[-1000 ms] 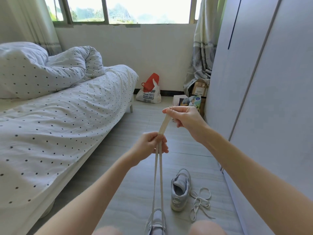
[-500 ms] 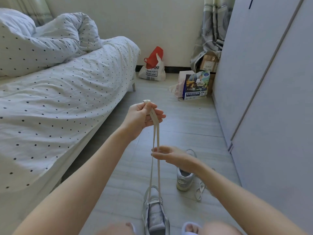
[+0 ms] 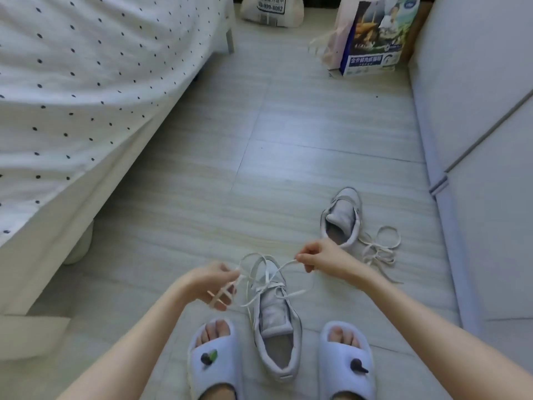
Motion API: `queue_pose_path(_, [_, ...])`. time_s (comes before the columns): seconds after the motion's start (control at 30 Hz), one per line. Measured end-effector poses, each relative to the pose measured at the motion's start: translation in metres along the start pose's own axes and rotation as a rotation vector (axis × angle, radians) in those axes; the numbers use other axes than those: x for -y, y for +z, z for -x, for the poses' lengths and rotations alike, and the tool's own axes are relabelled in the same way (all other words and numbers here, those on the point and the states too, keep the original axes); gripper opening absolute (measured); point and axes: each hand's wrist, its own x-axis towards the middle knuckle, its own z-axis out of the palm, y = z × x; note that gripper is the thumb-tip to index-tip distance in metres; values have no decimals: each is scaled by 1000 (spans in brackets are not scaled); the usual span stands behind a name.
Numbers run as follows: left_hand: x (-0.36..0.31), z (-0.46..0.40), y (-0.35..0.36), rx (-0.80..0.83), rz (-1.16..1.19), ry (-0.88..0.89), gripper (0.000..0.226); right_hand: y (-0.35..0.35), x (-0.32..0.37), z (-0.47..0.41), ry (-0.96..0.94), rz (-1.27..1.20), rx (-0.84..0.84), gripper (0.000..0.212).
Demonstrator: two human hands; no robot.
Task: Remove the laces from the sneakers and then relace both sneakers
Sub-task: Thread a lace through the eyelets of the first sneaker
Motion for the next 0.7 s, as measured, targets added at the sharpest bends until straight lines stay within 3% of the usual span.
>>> queue_pose_path(0.1, [23, -46, 25, -118, -507, 94, 36, 3, -10, -14, -18, -62, -51, 14])
queue_pose_path(0.17, [28, -72, 43, -245, -607, 331, 45, 6, -14, -25, -54, 53, -103, 15])
queue_pose_path(0.27, [31, -97, 60, -279, -841, 640, 53, 13, -23, -36, -9, 640, 12, 29])
queue_pose_path(0.37, [33, -108, 63, -353, -1037, 846, 32, 22, -39, -39, 171, 1079, 208, 39])
queue_pose_path(0.43, [34, -109, 59, -394, -1067, 818, 27, 26, -49, -41, 134, 1166, 182, 42])
queue_pose_path(0.5, [41, -111, 53, -402, -1057, 730, 33, 37, -55, -44, -26, 1033, 130, 47])
queue_pose_path(0.6, [47, -99, 52, -435, -839, 661, 30, 68, -55, -43, -162, 842, 161, 47])
queue_pose_path(0.7, [51, -83, 59, -323, -562, 493, 38, 91, -59, -39, -215, 842, 64, 26])
